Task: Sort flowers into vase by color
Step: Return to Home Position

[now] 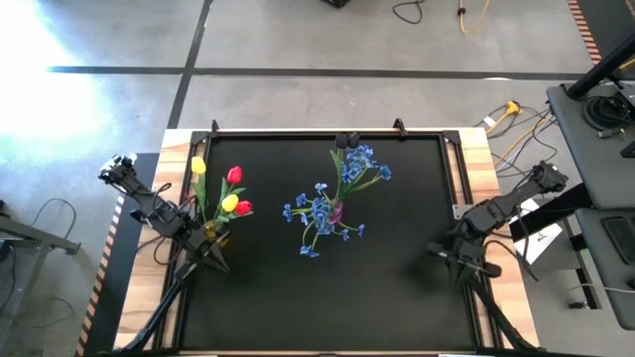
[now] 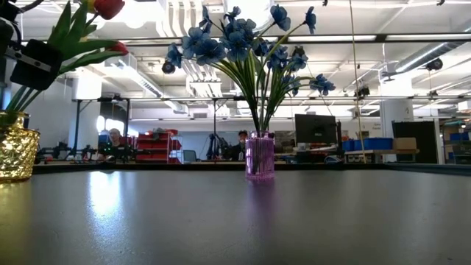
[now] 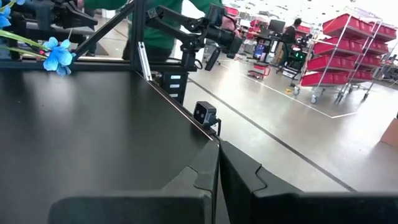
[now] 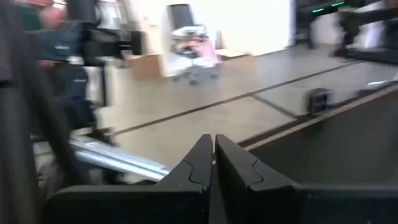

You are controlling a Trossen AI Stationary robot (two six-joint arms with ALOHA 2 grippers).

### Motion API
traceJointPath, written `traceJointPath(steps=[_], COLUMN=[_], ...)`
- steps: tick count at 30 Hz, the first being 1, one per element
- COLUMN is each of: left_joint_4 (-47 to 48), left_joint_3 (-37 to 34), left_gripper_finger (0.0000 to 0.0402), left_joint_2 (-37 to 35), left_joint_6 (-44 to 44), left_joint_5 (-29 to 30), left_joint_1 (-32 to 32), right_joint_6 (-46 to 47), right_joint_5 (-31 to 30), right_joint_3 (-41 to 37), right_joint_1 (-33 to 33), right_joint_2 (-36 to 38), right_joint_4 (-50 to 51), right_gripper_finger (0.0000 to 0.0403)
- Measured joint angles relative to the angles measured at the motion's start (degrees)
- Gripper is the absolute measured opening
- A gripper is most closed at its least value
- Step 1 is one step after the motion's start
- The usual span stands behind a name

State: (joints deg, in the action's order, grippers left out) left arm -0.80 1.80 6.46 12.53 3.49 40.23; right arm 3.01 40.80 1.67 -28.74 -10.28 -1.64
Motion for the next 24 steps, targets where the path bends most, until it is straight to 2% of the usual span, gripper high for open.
traceJointPath(steps=[1, 5, 8, 12, 16, 24], left_joint_4=[0.0, 0.0, 0.0, 0.0, 0.0, 0.0], left_joint_3=[0.0, 0.0, 0.0, 0.0, 0.0, 0.0], left_gripper_finger=[0.0, 0.0, 0.0, 0.0, 0.0, 0.0], left_joint_2=[0.0, 0.0, 0.2, 0.4, 0.6, 0.7], left_joint_6=[0.0, 0.0, 0.0, 0.0, 0.0, 0.0], left_joint_5=[0.0, 0.0, 0.0, 0.0, 0.0, 0.0], left_joint_1=[0.0, 0.0, 0.0, 0.0, 0.0, 0.0], right_joint_6=[-0.7, 7.8, 12.4, 13.7, 16.0, 15.6], right_joint_5=[-1.9, 5.0, 5.4, 6.6, 2.6, -10.9], right_joint_3=[0.0, -0.2, -0.2, -0.2, -0.2, -0.2], right_joint_1=[0.0, -0.1, -0.1, -0.1, -0.1, -0.1], right_joint_2=[0.0, 0.1, 0.0, 0.1, 0.0, 0.0], right_joint_4=[-0.1, -2.0, -1.6, -1.7, -1.7, -1.5], right_gripper_finger=[0.0013, 0.0013, 0.0013, 0.0013, 0.0013, 0.0013])
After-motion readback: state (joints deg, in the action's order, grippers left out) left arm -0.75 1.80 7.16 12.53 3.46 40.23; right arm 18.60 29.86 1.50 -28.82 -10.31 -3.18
